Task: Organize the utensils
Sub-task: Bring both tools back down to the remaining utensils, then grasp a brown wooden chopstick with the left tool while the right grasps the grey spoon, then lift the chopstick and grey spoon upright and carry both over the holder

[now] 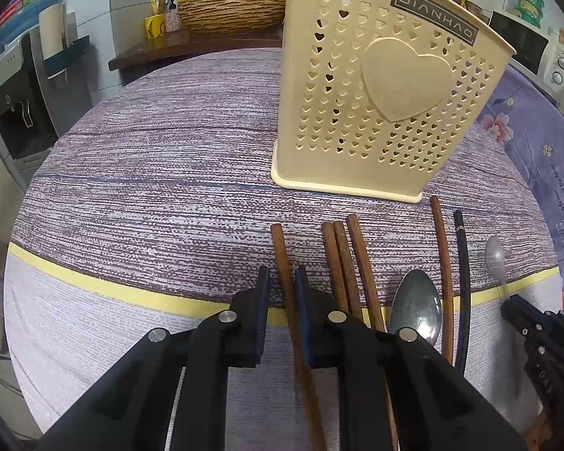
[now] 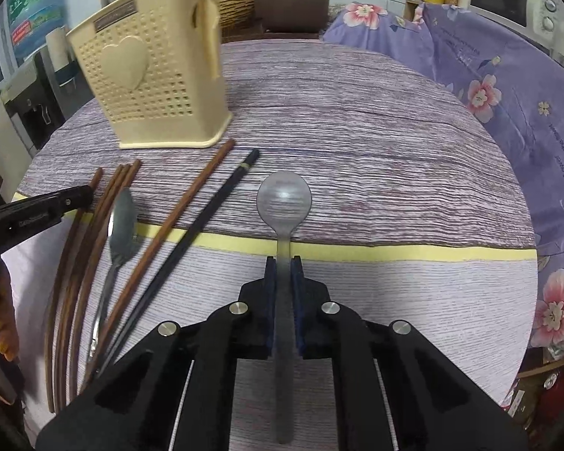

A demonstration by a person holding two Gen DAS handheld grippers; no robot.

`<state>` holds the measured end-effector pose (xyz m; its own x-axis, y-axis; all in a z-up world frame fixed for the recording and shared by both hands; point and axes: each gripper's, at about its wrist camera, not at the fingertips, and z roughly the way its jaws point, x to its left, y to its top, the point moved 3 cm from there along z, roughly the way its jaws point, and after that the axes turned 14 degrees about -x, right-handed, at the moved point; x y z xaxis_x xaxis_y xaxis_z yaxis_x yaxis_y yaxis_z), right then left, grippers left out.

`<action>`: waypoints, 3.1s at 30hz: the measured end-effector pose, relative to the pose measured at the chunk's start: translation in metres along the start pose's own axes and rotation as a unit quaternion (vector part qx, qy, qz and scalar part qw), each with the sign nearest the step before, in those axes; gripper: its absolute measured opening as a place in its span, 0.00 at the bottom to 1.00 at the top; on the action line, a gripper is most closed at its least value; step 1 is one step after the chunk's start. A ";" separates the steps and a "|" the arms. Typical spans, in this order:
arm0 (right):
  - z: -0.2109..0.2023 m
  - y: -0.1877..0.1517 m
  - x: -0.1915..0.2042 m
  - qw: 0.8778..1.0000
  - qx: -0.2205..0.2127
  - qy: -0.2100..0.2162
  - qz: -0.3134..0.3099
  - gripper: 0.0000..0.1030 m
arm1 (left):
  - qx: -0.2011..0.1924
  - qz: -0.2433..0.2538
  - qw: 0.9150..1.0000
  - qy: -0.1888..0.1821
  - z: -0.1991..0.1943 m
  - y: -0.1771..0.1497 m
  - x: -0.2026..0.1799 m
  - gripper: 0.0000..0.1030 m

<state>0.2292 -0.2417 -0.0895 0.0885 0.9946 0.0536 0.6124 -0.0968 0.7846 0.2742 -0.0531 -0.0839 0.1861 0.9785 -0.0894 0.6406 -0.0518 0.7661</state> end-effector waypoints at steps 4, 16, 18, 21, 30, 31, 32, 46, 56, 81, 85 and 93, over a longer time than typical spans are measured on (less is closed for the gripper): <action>0.000 0.002 -0.008 1.000 0.002 0.020 0.011 0.10 | 0.000 -0.002 1.000 0.000 0.000 0.000 0.002 0.14; 0.031 0.024 0.002 1.000 0.000 0.005 -0.011 0.45 | 0.002 -0.001 1.000 0.002 0.000 0.000 0.002 0.14; 0.036 0.027 0.005 1.000 -0.002 -0.005 -0.021 0.44 | 0.003 0.000 1.000 0.003 0.000 0.001 0.002 0.14; 0.038 0.029 0.005 1.000 -0.003 -0.009 -0.022 0.36 | 0.005 0.002 1.000 0.005 0.001 0.002 0.001 0.14; 0.035 0.032 0.000 1.000 -0.012 0.005 -0.004 0.35 | 0.009 0.013 1.000 0.014 0.009 0.010 -0.004 0.09; 0.033 0.034 -0.002 1.000 -0.017 0.005 -0.001 0.35 | 0.010 0.007 1.000 0.012 0.010 0.011 -0.003 0.09; 0.029 0.037 -0.003 1.000 -0.024 0.006 0.002 0.35 | 0.011 0.002 1.000 0.010 0.010 0.013 -0.001 0.09; -0.076 0.085 -0.012 0.989 -0.106 0.098 0.042 0.16 | -0.141 -0.028 0.989 -0.036 -0.107 0.071 0.008 0.08; -0.070 0.080 -0.008 0.990 -0.100 0.093 0.032 0.06 | -0.169 -0.024 0.985 -0.031 -0.132 0.076 0.009 0.08; 0.070 0.058 0.067 0.984 0.019 0.129 -0.122 0.36 | -0.193 -0.021 0.980 -0.038 -0.157 0.079 0.013 0.08; 0.075 0.059 0.066 0.984 0.028 0.124 -0.122 0.36 | -0.191 -0.020 0.981 -0.039 -0.156 0.079 0.013 0.08; 0.067 0.068 0.068 0.987 0.021 0.116 -0.111 0.36 | -0.192 -0.020 0.980 -0.039 -0.155 0.080 0.013 0.08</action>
<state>0.3297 -0.1835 -0.0740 -0.2302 0.9727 0.0276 0.6292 0.1271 0.7668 0.2121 -0.0134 0.0752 0.2334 0.9589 -0.1613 0.3235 0.0798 0.9428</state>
